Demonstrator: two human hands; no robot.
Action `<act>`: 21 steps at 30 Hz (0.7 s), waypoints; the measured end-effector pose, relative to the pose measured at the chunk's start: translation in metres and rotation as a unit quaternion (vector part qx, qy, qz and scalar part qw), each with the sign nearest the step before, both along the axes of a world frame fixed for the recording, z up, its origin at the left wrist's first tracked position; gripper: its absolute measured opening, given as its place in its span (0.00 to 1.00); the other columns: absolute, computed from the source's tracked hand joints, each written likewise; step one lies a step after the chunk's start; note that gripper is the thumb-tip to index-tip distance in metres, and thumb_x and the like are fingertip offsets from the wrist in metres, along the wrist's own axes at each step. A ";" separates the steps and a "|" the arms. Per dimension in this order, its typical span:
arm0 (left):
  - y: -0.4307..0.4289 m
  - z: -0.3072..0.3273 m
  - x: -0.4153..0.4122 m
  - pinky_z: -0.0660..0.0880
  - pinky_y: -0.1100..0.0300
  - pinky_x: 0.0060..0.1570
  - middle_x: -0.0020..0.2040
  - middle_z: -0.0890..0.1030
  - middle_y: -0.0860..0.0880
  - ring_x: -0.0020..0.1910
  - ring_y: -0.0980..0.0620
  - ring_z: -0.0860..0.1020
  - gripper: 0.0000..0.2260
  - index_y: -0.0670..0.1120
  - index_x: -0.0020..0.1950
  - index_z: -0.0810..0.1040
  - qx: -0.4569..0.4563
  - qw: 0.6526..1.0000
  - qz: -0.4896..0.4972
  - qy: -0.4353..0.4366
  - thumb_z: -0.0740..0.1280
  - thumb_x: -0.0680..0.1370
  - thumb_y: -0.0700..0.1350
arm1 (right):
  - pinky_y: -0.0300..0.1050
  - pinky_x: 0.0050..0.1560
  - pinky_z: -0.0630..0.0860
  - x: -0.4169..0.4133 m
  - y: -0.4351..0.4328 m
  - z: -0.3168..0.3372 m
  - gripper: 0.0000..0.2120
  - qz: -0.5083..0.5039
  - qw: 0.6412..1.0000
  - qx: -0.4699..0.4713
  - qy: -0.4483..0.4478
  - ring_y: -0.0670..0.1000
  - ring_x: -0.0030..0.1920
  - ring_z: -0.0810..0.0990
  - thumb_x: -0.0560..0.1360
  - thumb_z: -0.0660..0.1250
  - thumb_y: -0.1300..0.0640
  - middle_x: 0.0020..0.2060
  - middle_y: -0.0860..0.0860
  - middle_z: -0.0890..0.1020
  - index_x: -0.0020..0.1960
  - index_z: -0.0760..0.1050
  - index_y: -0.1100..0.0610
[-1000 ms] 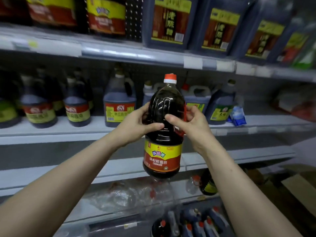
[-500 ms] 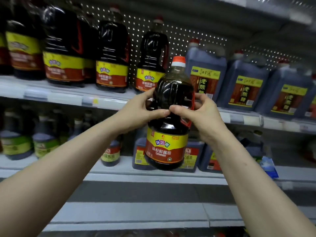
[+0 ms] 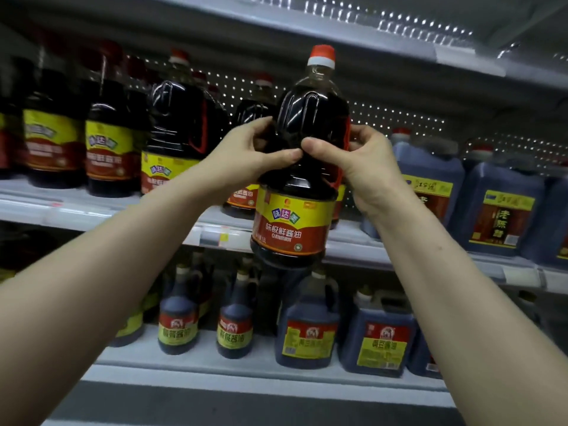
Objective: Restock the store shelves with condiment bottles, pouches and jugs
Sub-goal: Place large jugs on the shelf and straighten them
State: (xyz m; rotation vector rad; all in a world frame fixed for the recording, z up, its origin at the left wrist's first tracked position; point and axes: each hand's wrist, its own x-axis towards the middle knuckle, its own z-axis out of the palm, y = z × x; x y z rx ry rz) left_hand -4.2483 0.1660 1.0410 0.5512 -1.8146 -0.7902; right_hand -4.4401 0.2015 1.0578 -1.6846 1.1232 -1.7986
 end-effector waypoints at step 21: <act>-0.067 0.008 0.054 0.78 0.67 0.51 0.57 0.84 0.55 0.58 0.57 0.81 0.15 0.57 0.64 0.76 -0.044 0.998 0.036 0.029 0.70 0.78 0.48 | 0.42 0.50 0.83 0.060 -0.089 0.016 0.49 0.012 0.999 -0.036 0.024 0.49 0.56 0.84 0.50 0.83 0.38 0.56 0.50 0.83 0.66 0.73 0.55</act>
